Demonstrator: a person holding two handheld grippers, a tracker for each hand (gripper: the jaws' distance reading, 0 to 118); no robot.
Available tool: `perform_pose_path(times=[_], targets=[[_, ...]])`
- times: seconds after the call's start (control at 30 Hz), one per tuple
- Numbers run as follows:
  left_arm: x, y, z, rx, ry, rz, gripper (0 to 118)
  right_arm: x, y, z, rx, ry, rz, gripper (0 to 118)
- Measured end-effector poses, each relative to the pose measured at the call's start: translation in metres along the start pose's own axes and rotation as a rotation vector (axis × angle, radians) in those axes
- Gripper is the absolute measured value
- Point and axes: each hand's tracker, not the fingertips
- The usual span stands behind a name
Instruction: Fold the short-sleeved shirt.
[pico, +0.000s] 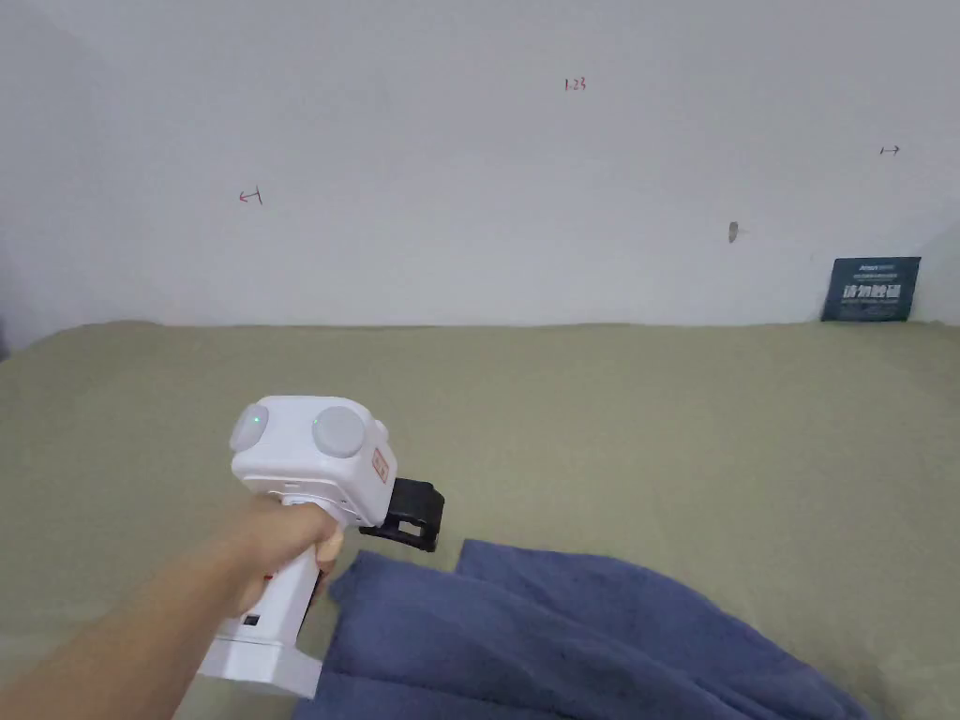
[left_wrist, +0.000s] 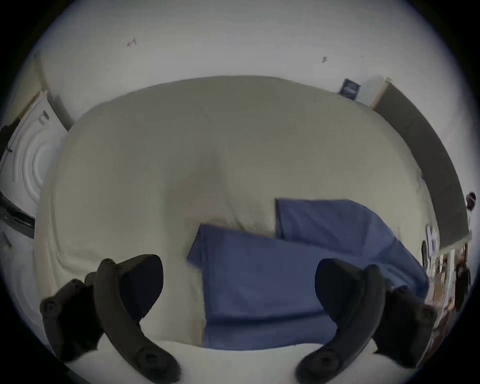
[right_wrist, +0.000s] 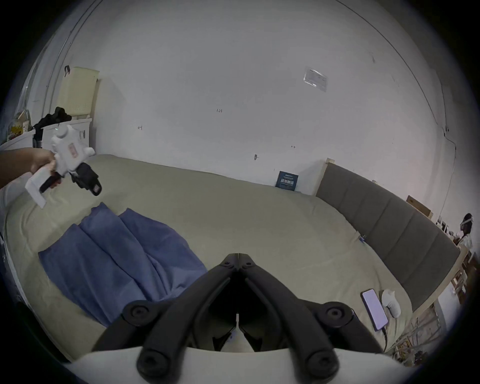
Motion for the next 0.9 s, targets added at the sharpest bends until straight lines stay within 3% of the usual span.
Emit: perform_pose_path(times=[0.17, 0.27, 0.3, 0.33, 0.4, 0.43, 0.5, 0.53, 0.57, 0.6, 0.63, 0.7, 0.77, 0.9], targets=[[0.008, 0.013, -0.054, -0.119, 0.117, 0.027, 117, 0.005, -0.007, -0.011, -0.020, -0.010, -0.013, 0], [0.006, 0.010, -0.066, -0.128, 0.158, 0.037, 111, 0.005, -0.011, -0.017, -0.034, -0.017, -0.007, 0], [0.005, 0.008, -0.067, -0.131, 0.160, 0.042, 101, 0.005, -0.012, -0.019, -0.040, -0.018, -0.004, 0], [0.003, 0.006, -0.067, -0.135, 0.156, 0.049, 84, 0.005, -0.014, -0.021, -0.047, -0.015, -0.005, 0], [-0.003, 0.001, -0.060, -0.109, 0.122, 0.086, 26, 0.005, -0.015, -0.023, -0.058, -0.002, -0.014, 0], [-0.005, -0.002, -0.058, -0.080, 0.076, 0.115, 12, 0.005, -0.015, -0.025, -0.063, 0.005, -0.015, 0], [-0.005, -0.011, -0.049, -0.044, 0.002, 0.139, 8, 0.004, -0.018, -0.028, -0.084, 0.025, -0.018, 3], [-0.002, -0.012, -0.046, -0.052, 0.026, 0.126, 8, 0.005, -0.019, -0.031, -0.104, 0.059, -0.031, 12], [0.000, -0.012, -0.044, -0.049, 0.035, 0.110, 8, 0.007, -0.019, -0.034, -0.139, 0.102, -0.055, 34], [0.001, -0.013, -0.042, -0.039, 0.025, 0.088, 7, 0.009, -0.021, -0.038, -0.187, 0.158, -0.104, 86], [0.001, -0.017, -0.038, -0.033, 0.020, 0.081, 7, 0.013, -0.023, -0.042, -0.241, 0.222, -0.162, 115], [0.002, -0.020, -0.031, -0.019, 0.008, 0.079, 7, 0.014, -0.029, -0.049, -0.336, 0.341, -0.254, 117], [-0.002, -0.020, -0.031, -0.015, -0.004, 0.075, 7, 0.014, -0.033, -0.050, -0.301, 0.391, -0.328, 114], [-0.005, -0.018, -0.029, -0.008, -0.008, 0.065, 7, 0.003, -0.036, -0.072, -0.389, 0.365, -0.310, 114]])
